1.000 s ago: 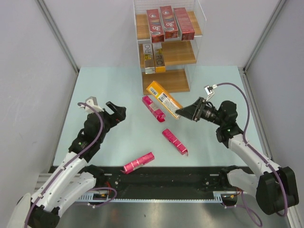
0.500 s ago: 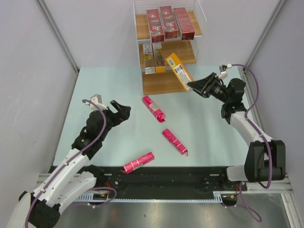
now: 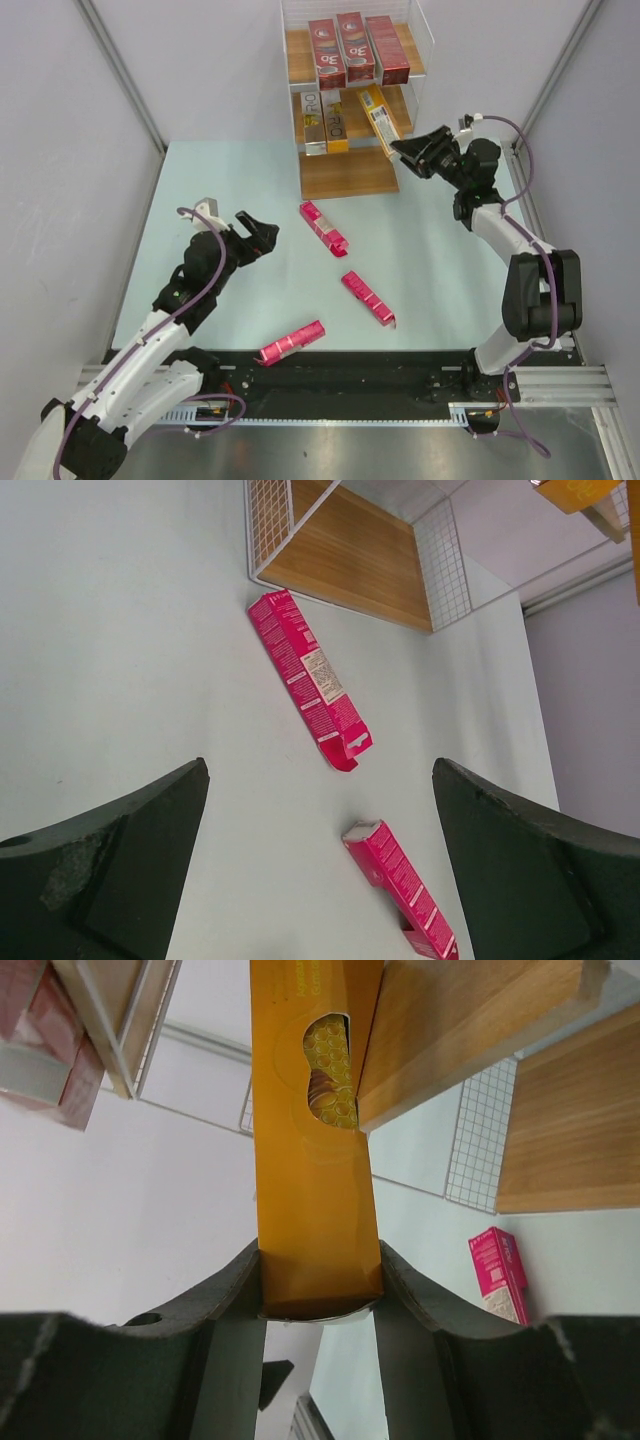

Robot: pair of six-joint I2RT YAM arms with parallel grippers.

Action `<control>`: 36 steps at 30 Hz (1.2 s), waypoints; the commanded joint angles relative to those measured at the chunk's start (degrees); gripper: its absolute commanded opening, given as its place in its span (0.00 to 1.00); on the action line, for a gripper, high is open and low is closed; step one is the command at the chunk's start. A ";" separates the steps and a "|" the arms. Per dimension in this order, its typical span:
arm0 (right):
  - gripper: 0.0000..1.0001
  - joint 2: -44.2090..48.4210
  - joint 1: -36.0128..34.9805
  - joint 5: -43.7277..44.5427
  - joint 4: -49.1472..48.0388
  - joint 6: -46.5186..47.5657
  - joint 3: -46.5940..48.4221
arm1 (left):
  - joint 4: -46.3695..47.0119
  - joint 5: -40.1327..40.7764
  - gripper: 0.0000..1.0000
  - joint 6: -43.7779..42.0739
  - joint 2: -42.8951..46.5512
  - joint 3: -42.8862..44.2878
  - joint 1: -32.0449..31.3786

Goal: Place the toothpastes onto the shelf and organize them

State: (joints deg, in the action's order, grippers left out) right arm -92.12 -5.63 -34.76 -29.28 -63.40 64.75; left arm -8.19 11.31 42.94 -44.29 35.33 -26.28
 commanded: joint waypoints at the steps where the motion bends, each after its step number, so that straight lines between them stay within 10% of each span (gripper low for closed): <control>1: 0.18 -2.97 -3.85 6.00 -2.72 -1.38 7.31 | 1.33 -1.38 1.00 -1.19 0.96 -0.44 0.09; 20: 0.24 -10.80 -10.10 18.77 -4.38 -9.55 12.15 | 2.65 -4.45 0.99 -1.45 1.75 -1.58 0.18; 36: 0.58 -13.18 -11.77 15.96 -7.11 -10.52 12.33 | 2.47 -5.51 1.00 -2.60 0.35 -0.53 0.09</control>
State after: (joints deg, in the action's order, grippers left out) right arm -105.86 -16.95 -18.46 -33.76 -75.00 74.43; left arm -7.77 6.98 41.91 -43.68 34.06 -26.28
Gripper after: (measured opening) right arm 0.524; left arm 0.996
